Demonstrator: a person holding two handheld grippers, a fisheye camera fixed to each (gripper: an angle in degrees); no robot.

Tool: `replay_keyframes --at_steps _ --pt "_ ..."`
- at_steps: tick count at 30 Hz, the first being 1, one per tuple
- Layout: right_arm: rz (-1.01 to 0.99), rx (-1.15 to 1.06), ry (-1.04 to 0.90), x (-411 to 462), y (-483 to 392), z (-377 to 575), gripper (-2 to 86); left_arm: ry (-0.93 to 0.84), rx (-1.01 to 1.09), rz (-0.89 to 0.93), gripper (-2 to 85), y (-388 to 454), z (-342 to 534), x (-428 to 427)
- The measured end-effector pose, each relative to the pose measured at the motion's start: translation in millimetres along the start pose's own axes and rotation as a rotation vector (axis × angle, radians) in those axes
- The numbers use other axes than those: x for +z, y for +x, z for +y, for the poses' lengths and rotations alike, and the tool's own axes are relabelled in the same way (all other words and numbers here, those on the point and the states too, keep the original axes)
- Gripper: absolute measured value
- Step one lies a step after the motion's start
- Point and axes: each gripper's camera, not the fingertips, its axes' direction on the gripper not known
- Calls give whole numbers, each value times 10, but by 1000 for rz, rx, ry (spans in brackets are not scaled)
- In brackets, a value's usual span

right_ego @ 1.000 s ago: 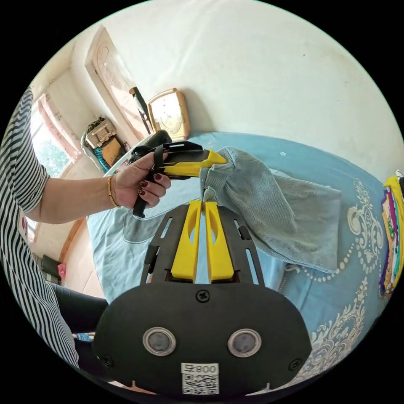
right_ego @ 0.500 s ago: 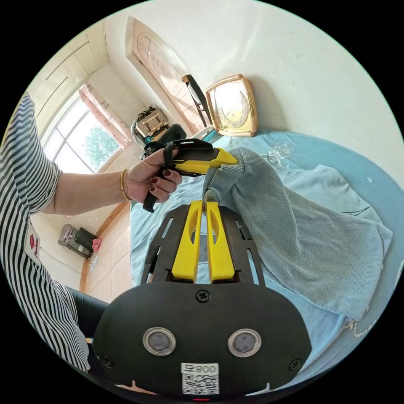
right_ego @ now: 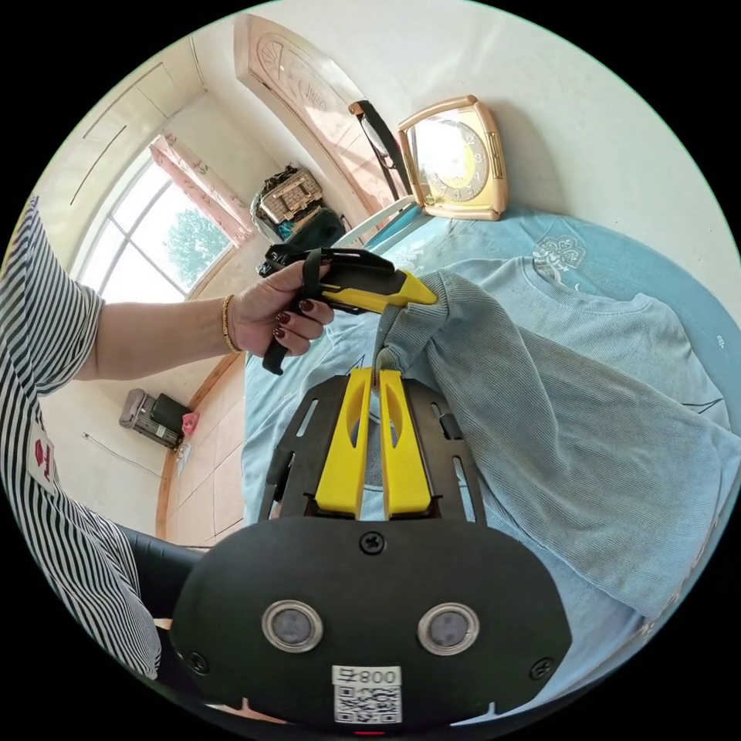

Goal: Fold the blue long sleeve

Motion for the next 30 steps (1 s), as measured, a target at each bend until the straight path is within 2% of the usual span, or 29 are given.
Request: replay_keyframes --at_steps 3,8,10,12,16,20,23,27,30 --pt "9 -13 -42 162 14 -15 15 -2 -17 -19 57 -140 44 -39" --pt "31 -46 -244 801 37 -30 14 19 -169 -223 78 -517 273 -263" --pt "-20 -67 -274 935 15 17 10 56 -192 -232 85 -519 373 -319" --pt "-44 -66 -250 853 -14 31 12 43 -175 -245 92 -434 406 -264" --pt "75 -4 -155 489 113 53 37 -12 -59 -320 105 -123 266 10" --pt "188 -45 -192 553 192 -26 50 -59 -33 -445 85 -84 123 235" --pt "243 -113 -289 836 171 -77 47 -61 -67 -429 51 -181 145 297" --pt "267 -157 -279 836 66 -67 25 -26 -71 -407 35 -187 203 257" --pt "184 -139 -217 603 18 -107 18 3 -37 -393 30 -55 268 198"
